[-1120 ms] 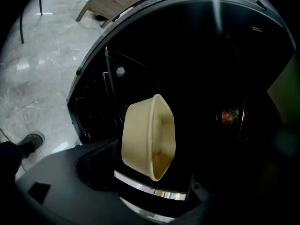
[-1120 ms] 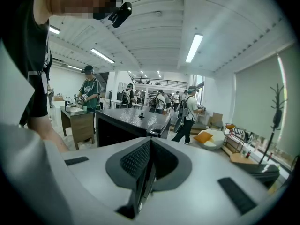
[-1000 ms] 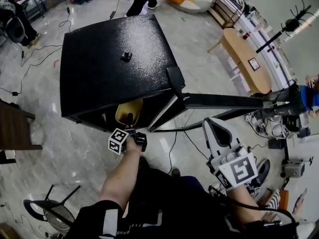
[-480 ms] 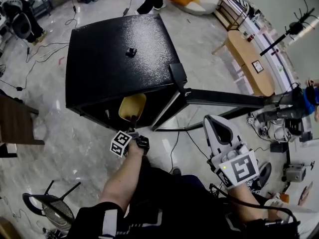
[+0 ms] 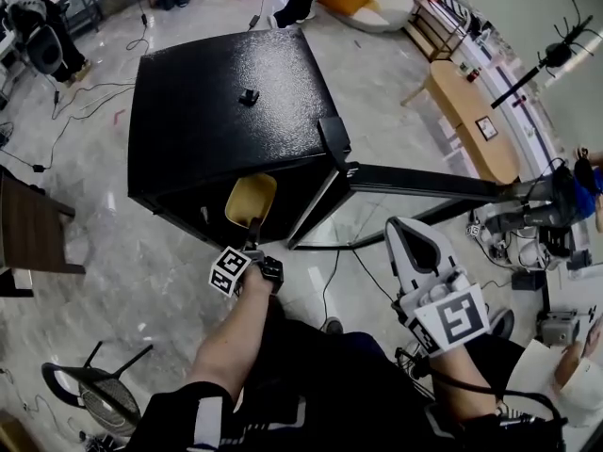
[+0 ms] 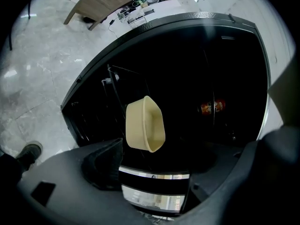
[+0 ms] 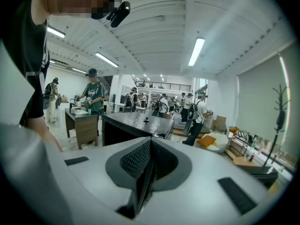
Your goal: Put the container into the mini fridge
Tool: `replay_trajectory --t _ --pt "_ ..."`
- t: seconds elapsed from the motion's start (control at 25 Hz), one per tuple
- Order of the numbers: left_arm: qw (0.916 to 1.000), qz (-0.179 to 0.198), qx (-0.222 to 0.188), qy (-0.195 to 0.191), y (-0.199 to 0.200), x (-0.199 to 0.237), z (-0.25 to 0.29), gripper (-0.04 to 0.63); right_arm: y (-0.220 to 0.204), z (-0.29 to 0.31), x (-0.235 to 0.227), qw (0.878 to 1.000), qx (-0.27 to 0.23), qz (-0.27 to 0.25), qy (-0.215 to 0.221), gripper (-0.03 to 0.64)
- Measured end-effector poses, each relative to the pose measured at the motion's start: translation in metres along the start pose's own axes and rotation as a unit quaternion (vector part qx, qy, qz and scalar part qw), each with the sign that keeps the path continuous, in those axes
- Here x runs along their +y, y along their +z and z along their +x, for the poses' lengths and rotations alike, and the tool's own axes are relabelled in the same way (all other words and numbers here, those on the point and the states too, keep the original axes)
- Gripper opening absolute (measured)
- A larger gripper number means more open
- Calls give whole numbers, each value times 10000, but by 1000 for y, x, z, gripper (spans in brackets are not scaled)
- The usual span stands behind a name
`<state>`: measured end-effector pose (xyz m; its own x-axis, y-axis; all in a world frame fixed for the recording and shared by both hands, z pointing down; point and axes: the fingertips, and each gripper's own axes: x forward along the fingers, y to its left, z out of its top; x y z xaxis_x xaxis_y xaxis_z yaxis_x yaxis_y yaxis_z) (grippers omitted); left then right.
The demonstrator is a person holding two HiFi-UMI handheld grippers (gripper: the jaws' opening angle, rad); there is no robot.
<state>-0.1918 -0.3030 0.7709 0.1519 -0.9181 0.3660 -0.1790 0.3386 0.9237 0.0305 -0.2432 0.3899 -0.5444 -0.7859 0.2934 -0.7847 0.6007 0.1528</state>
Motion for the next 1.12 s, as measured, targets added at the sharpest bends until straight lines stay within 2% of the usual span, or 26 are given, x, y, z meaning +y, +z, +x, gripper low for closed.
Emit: replay_trajectory --t 0.12,0.24,0.28,0.32,0.36,1.12 --pt "9999 124 91 -39 -2 -2 2 410 1 -1 1 10000 -22 9 -13 15" --pt "9997 212 77 -40 1 -5 3 380 1 -3 2 10000 -15 8 -48 15" --pt "9997 244 41 10 2 -4 2 320 1 -3 3 10000 -17 7 -54 15" --pt "9995 291 7 75 3 -3 2 195 2 -4 3 10000 -21 5 -60 15" --pt "9993 345 -4 118 4 -3 2 119 2 -4 4 10000 -23 1 -65 15" --pt "9966 779 259 -10 21 -18 40 114 -1 -11 4 9996 64 -11 -266 15"
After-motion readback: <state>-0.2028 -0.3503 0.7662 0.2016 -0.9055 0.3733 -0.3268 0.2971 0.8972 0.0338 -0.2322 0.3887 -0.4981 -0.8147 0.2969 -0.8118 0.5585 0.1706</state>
